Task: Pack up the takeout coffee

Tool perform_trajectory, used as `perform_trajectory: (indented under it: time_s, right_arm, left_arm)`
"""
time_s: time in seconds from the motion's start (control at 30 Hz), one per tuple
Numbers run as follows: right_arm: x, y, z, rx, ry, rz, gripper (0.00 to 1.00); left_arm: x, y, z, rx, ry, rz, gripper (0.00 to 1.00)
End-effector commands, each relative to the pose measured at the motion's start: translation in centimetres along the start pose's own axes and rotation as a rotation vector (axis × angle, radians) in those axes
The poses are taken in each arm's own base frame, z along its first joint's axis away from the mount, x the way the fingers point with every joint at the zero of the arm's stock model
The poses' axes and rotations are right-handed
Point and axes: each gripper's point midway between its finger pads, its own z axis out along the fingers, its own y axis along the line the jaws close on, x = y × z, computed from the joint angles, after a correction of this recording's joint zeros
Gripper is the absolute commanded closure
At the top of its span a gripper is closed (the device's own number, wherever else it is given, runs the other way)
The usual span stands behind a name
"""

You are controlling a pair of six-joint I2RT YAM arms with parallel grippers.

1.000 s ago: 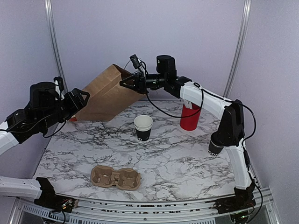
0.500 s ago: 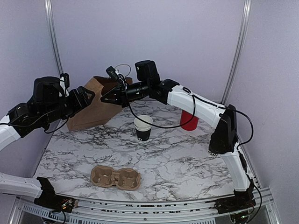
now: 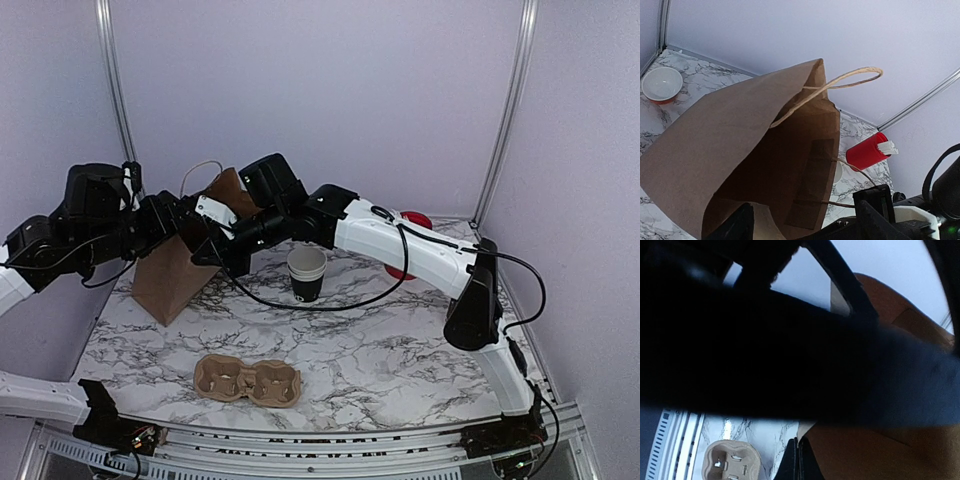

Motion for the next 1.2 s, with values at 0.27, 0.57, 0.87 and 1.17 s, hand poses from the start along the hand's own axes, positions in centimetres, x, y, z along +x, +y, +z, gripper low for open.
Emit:
perform_trajectory:
  time_s: [0.27,0.57,0.87,1.17]
  right_arm:
    - [0.7,1.0,0.9,0.176,0.150,-0.169,1.00]
    - [0.2,2.3,1.1,0.175,0.159,-0.214,1.00]
    - [0.3,3.3,1.7,0.154,0.158,-0.225,1.00]
    - [0.1,3.4,1.8,0.158,0.129,-0.223,1.00]
  left_arm:
    - [1.3,3.9,-2.0,-0.126,0.032,-0.022,0.34]
    - [1.9,3.7,-1.4,-0.131,0.058,-0.023,0.36]
    - [3.5,2.1,0.8,-0.104,0.154,-0.011,0.35]
    - [1.9,2.1,1.9,-0.041,0.131,-0.155,0.28]
